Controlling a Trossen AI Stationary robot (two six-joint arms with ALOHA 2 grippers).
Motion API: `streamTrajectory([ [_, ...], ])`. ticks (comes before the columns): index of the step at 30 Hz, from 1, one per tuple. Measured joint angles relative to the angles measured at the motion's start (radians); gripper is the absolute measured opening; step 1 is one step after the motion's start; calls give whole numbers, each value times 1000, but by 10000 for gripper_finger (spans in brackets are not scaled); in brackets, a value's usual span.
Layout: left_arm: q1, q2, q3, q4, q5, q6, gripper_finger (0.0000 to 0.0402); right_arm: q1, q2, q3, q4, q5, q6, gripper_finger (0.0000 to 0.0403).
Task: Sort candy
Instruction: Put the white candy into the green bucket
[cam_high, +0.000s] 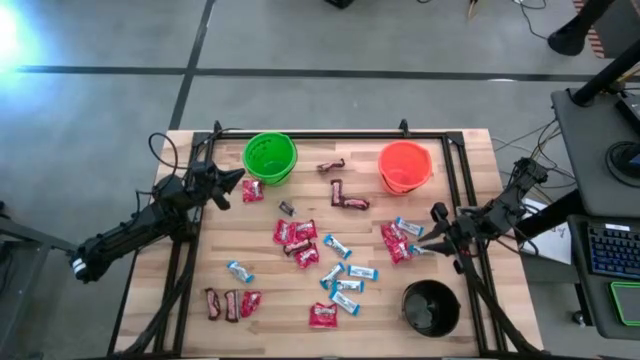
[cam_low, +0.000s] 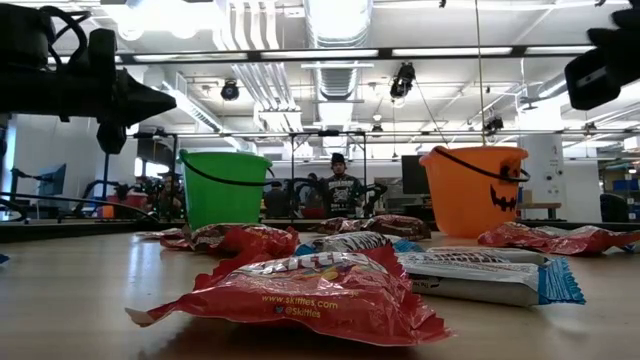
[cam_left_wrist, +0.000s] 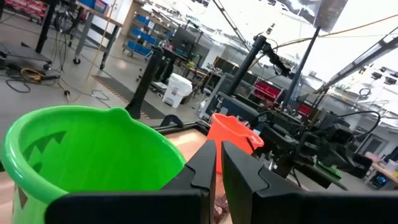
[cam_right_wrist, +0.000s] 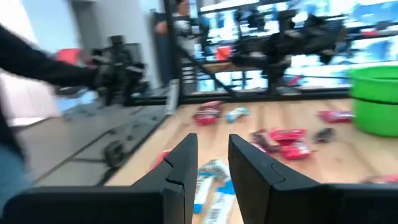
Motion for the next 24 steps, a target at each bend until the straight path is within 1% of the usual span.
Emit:
streamTrajectory([
  [2,0,0,0,0,0,0,8,0,0,0,12,39,-3,79],
  [5,0,0,0,0,0,-54,8,0,0,0,28,76,-5,79],
  [8,0,0,0,0,0,-88,8,0,0,0,30,76,-6,79],
  [15,0,0,0,0,0,-104,8,0,0,0,29,75,-6,79],
  [18,0,0,0,0,0,-72,8,0,0,0,27,76,-10,79],
  [22,0,0,0,0,-2,16,8,0,0,0,27,77,-47,79],
  [24,0,0,0,0,-39,16,8,0,0,0,31,92,-26,79],
])
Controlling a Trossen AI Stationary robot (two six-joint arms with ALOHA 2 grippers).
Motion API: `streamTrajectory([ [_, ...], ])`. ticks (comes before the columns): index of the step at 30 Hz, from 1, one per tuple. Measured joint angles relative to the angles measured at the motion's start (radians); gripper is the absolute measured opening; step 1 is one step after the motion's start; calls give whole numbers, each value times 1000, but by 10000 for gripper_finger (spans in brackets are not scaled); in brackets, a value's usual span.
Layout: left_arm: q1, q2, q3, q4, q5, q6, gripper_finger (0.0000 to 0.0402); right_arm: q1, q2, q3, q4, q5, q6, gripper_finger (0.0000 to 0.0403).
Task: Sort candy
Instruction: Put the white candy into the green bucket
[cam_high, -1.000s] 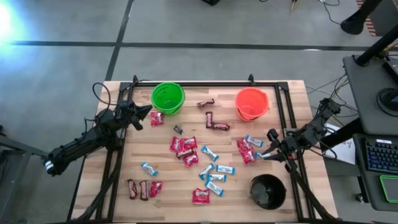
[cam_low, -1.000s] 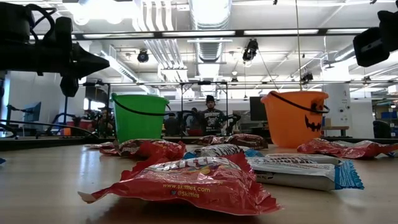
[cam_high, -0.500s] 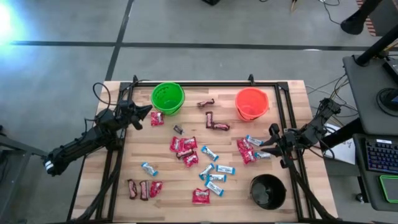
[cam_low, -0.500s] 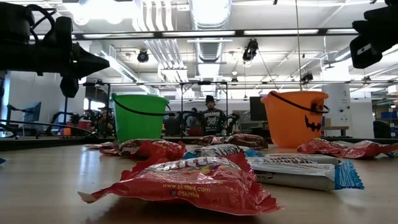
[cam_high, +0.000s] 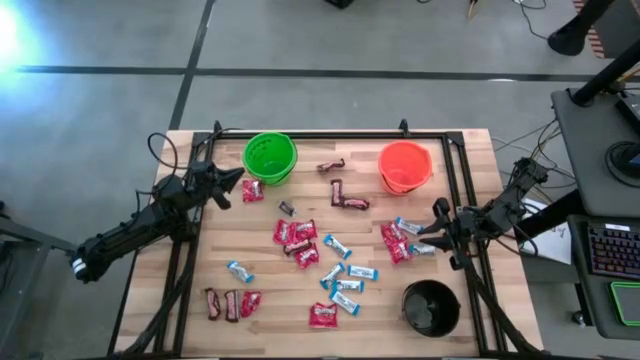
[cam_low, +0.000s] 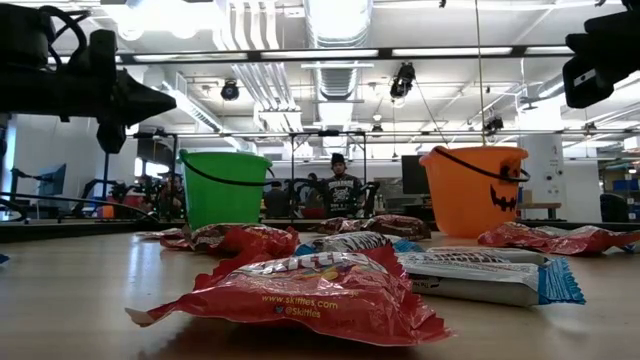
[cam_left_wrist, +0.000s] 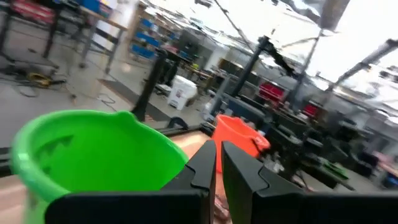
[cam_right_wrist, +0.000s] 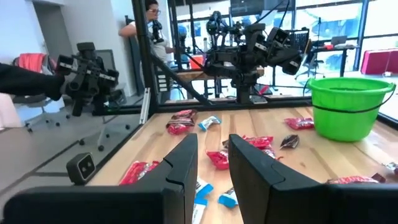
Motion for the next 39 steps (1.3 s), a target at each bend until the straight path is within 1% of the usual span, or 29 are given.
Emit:
streamTrajectory([
  [2,0,0,0,0,-58,-50,8,0,0,0,6,39,52,79],
  [4,1,1,0,0,-64,-76,8,0,0,0,7,70,89,79],
  [6,1,7,0,0,-39,-92,8,0,0,0,8,73,119,79],
  [10,0,36,1,1,50,-122,8,0,0,0,13,88,164,79],
  [13,0,75,30,-2,55,-101,8,0,0,1,27,102,149,79],
  [17,0,138,119,-4,49,-34,8,-1,0,33,16,143,127,79],
  [20,1,187,200,-64,49,17,10,-1,0,53,7,159,103,79],
  [25,1,278,316,-163,48,55,27,-1,10,84,-14,313,133,79],
  [29,1,355,395,-212,48,83,46,0,34,119,-46,322,151,79],
  [33,1,424,471,-220,52,112,66,0,70,171,-47,323,142,79],
  [39,1,515,577,-224,122,135,89,0,166,290,-111,324,124,80],
])
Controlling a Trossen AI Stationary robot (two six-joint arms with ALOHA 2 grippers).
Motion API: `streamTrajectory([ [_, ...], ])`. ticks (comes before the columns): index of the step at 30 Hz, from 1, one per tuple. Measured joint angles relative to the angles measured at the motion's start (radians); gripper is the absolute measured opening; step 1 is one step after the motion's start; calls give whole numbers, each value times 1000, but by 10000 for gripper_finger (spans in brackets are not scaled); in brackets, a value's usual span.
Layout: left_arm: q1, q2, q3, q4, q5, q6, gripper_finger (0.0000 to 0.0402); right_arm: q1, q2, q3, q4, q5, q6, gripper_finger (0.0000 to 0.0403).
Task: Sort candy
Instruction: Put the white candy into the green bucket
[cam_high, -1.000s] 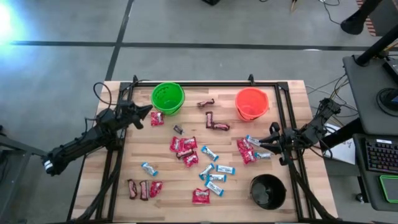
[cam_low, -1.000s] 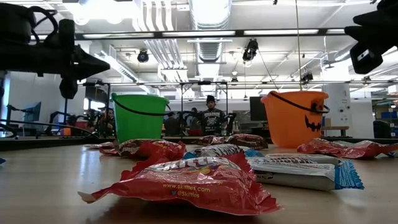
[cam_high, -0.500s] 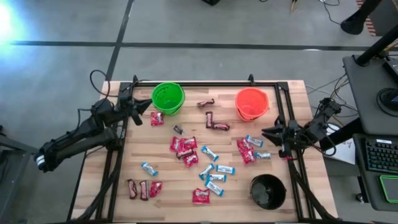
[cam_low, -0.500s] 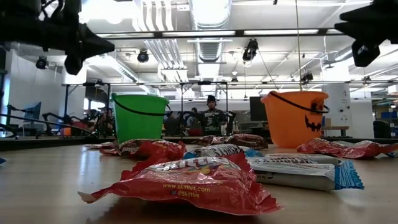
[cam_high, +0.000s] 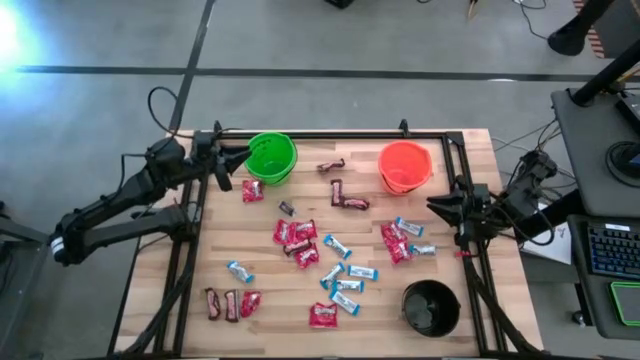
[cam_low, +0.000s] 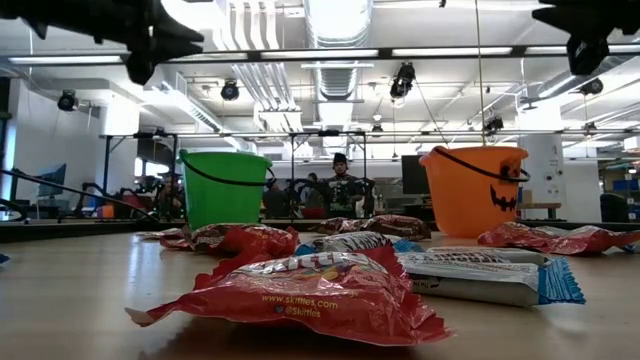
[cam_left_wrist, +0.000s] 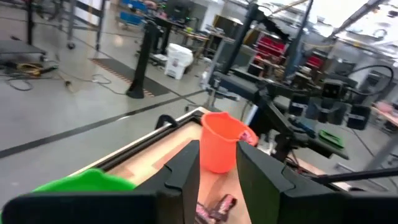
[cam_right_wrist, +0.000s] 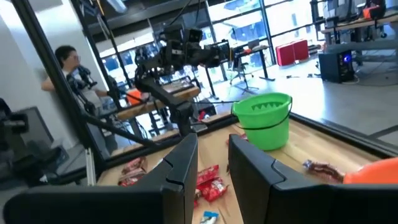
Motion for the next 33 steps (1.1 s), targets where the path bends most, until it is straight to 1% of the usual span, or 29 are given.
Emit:
streamTrajectory([
  [2,0,25,31,-3,21,0,95,0,46,44,-27,1,-2,83],
  [7,0,82,104,-51,84,7,100,-5,168,147,-33,78,-33,105],
  [10,0,112,138,-85,108,8,100,-5,233,208,-32,79,-62,120],
  [17,-2,139,192,-94,131,25,100,-27,349,315,-34,79,-89,163],
  [22,-5,130,227,-110,139,32,100,-82,403,362,-36,79,-95,192],
  [24,-6,122,239,-112,159,34,100,-113,419,374,-37,79,-89,199],
  [29,-7,108,254,-125,190,42,101,-192,480,408,-37,74,-21,202],
  [33,-7,117,260,-202,232,59,101,-249,539,440,-35,29,27,203],
])
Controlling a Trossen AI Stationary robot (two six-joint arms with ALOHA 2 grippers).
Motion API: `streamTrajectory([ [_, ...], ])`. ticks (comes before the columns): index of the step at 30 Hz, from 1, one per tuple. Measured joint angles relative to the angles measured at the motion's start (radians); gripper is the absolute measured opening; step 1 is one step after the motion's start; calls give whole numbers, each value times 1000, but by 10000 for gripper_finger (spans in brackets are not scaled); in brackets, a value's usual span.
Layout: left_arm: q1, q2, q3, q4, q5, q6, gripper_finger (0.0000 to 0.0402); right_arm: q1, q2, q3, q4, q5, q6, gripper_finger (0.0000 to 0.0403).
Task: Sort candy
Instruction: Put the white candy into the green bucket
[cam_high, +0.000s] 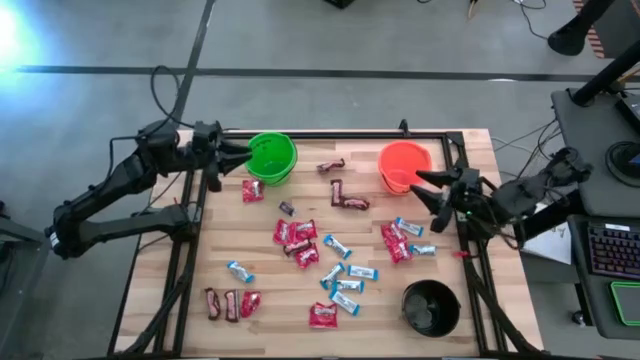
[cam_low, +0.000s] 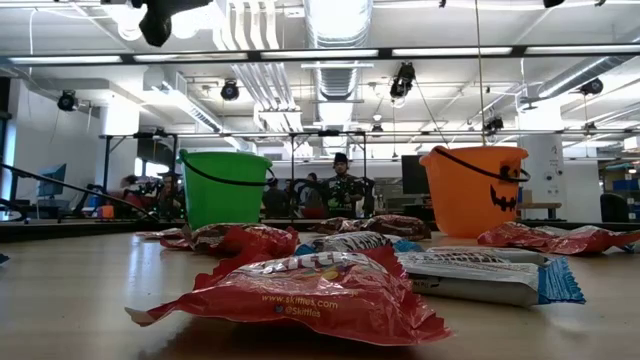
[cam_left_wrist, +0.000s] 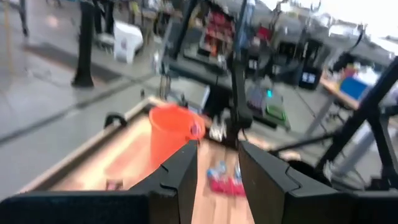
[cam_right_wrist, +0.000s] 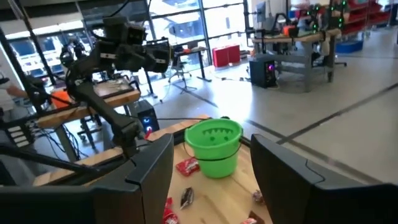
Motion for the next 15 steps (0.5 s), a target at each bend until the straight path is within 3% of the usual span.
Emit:
streamTrajectory([
  [6,0,29,0,-125,19,75,101,-66,123,62,4,-10,43,203],
  [15,0,56,0,-159,47,145,101,-134,331,200,-20,-9,42,203],
])
